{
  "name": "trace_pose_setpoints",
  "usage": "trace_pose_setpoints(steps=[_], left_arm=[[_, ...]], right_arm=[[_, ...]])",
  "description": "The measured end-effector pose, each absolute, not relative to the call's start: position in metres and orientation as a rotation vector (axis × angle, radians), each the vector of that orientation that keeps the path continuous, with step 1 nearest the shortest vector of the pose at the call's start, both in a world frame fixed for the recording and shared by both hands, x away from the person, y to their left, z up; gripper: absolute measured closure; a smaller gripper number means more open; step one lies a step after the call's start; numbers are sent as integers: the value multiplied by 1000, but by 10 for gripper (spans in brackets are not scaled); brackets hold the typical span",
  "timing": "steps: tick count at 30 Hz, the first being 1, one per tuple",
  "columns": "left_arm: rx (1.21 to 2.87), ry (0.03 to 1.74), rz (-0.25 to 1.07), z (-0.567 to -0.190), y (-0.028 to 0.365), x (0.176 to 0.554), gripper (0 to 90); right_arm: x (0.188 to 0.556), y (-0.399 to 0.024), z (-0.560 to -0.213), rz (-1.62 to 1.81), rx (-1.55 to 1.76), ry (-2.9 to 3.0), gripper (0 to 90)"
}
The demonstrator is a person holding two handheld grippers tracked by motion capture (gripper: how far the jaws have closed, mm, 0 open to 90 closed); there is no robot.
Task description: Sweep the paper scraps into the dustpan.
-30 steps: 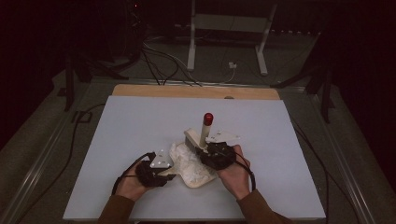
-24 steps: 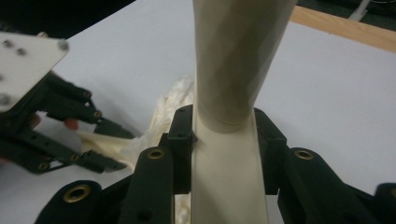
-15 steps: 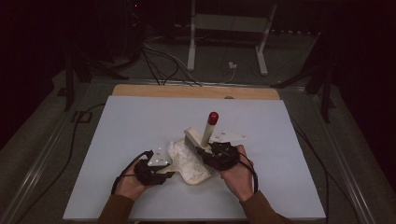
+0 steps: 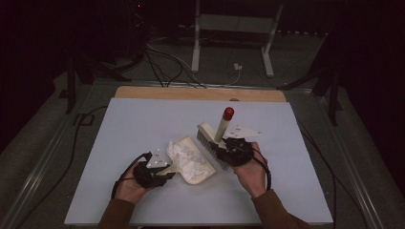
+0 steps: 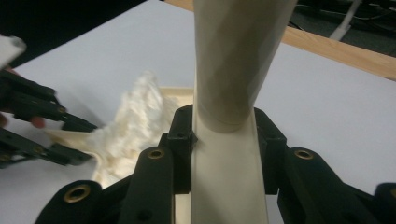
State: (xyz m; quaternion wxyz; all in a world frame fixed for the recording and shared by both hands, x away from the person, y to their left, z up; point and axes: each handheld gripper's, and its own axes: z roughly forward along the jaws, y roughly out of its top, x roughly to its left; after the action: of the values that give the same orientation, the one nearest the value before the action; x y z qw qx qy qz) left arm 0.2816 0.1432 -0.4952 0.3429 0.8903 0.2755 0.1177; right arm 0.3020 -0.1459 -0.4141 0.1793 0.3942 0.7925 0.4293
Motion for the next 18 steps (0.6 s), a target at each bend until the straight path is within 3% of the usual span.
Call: trace_pose_setpoints(steps=[18], left_arm=[[2262, 813, 362, -490, 166, 281, 670]], right_arm=[[323, -186, -439, 1135, 1094, 2304, 671]])
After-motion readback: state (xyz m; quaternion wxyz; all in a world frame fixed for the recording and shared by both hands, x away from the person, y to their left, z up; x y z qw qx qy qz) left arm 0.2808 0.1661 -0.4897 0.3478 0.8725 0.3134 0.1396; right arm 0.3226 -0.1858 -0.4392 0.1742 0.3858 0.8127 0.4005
